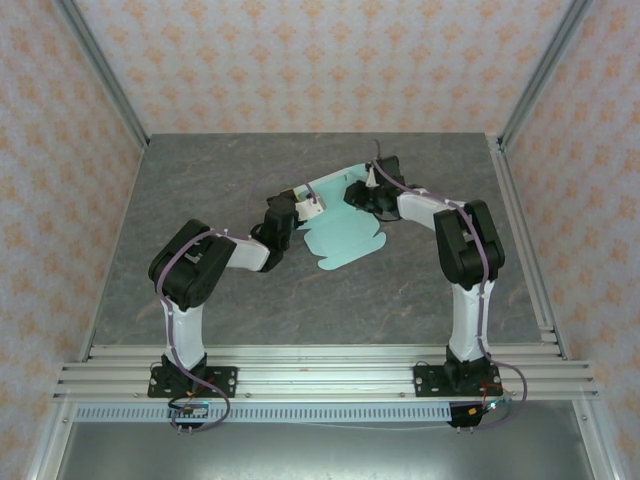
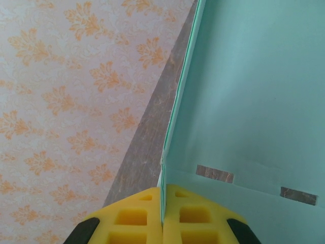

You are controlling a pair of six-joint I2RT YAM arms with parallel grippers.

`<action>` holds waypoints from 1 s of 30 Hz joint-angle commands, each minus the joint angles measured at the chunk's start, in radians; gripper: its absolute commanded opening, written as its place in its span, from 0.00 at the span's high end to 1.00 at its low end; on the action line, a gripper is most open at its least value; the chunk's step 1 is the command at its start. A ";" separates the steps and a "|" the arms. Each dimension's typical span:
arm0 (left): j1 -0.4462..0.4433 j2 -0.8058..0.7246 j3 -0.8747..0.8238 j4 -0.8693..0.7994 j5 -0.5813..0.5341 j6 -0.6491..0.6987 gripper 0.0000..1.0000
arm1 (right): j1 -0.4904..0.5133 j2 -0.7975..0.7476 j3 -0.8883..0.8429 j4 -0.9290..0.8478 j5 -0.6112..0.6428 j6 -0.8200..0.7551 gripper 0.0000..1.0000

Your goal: Fold the paper box

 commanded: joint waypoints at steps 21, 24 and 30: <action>-0.019 0.028 0.006 0.023 -0.010 -0.011 1.00 | 0.015 -0.135 -0.058 0.001 -0.001 0.012 0.46; -0.018 0.027 0.000 0.035 -0.008 -0.006 1.00 | -0.025 -0.206 -0.077 -0.012 -0.006 0.011 0.45; -0.019 0.018 -0.017 0.061 0.002 0.000 1.00 | -0.121 -0.307 -0.107 -0.029 -0.014 0.006 0.44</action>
